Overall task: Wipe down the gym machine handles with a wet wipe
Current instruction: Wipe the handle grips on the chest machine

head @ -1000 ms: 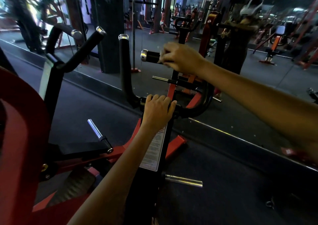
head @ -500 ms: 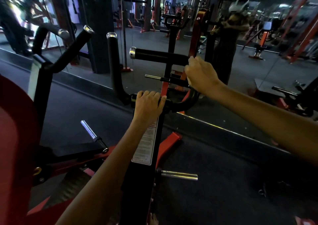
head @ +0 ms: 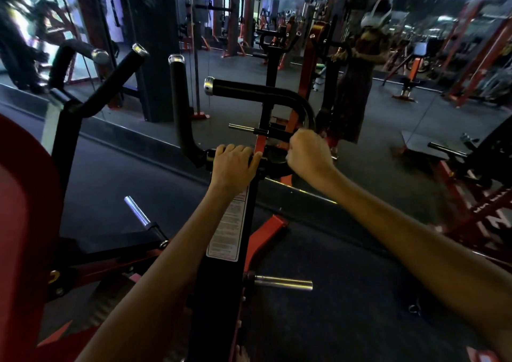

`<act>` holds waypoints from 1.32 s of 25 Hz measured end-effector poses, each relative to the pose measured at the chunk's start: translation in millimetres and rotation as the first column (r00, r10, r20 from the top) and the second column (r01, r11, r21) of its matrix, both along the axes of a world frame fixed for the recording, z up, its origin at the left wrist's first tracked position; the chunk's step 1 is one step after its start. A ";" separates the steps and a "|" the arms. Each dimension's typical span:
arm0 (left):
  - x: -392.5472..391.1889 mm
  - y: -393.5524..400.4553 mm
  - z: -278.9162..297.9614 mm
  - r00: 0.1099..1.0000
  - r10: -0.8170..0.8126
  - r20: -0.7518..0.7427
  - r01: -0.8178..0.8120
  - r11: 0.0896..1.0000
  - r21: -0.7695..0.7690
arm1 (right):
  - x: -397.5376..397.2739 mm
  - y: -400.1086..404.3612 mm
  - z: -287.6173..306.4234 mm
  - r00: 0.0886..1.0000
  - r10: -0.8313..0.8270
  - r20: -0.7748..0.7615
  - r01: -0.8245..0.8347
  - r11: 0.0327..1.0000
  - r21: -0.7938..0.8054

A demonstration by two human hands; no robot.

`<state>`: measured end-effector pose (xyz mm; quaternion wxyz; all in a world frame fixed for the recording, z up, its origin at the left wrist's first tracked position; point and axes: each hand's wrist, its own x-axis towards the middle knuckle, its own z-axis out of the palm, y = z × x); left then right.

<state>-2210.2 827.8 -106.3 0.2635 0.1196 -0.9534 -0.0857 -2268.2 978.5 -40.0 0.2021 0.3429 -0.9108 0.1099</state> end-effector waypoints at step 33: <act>-10.4 -1.2 -13.6 0.980 0.024 -0.195 -0.040 0.996 -0.078 | -22.9 40.5 -44.2 0.851 0.324 0.413 0.219 0.495 -0.841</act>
